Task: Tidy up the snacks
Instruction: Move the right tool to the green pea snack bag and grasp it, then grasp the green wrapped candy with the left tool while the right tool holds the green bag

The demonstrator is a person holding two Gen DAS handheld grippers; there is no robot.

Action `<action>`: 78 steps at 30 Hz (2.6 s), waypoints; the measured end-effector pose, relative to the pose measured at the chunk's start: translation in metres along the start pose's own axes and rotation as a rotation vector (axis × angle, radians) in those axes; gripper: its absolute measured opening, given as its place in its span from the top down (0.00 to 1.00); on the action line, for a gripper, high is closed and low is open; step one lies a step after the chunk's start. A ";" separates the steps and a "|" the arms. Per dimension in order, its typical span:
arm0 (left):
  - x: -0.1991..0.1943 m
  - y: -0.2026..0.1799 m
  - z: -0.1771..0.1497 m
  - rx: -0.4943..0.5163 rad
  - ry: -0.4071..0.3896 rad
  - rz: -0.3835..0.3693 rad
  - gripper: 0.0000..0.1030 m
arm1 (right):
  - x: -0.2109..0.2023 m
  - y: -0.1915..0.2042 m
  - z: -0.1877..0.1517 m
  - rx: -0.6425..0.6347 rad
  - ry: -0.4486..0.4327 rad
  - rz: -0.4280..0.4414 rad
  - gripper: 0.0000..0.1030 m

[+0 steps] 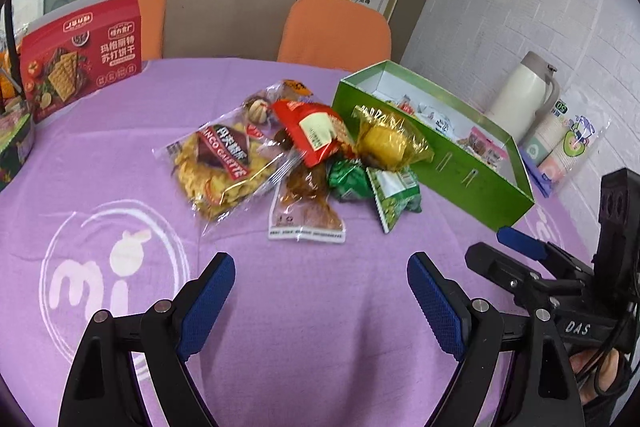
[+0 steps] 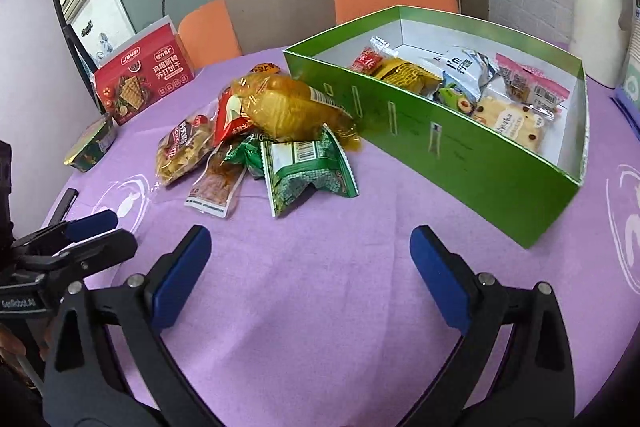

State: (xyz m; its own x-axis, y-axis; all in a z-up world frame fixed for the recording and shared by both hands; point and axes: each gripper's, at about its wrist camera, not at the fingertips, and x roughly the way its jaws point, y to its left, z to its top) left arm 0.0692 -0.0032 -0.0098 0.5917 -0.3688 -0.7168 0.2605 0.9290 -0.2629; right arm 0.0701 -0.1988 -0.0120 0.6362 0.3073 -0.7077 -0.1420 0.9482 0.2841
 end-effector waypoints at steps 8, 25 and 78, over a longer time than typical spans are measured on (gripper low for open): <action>-0.009 0.027 -0.005 -0.037 -0.015 0.000 0.13 | 0.057 0.012 0.032 -0.056 0.045 -0.056 0.15; 0.030 -0.008 0.036 0.138 0.009 -0.079 0.33 | 0.007 -0.005 -0.013 -0.020 0.051 -0.055 0.54; 0.073 0.005 0.026 0.078 0.095 -0.113 0.60 | -0.019 -0.017 -0.042 0.015 0.046 -0.090 0.38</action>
State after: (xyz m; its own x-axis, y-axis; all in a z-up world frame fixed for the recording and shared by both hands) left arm 0.1338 -0.0265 -0.0465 0.4812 -0.4629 -0.7445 0.3823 0.8750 -0.2969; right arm 0.0284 -0.2177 -0.0304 0.6102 0.2246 -0.7597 -0.0741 0.9709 0.2275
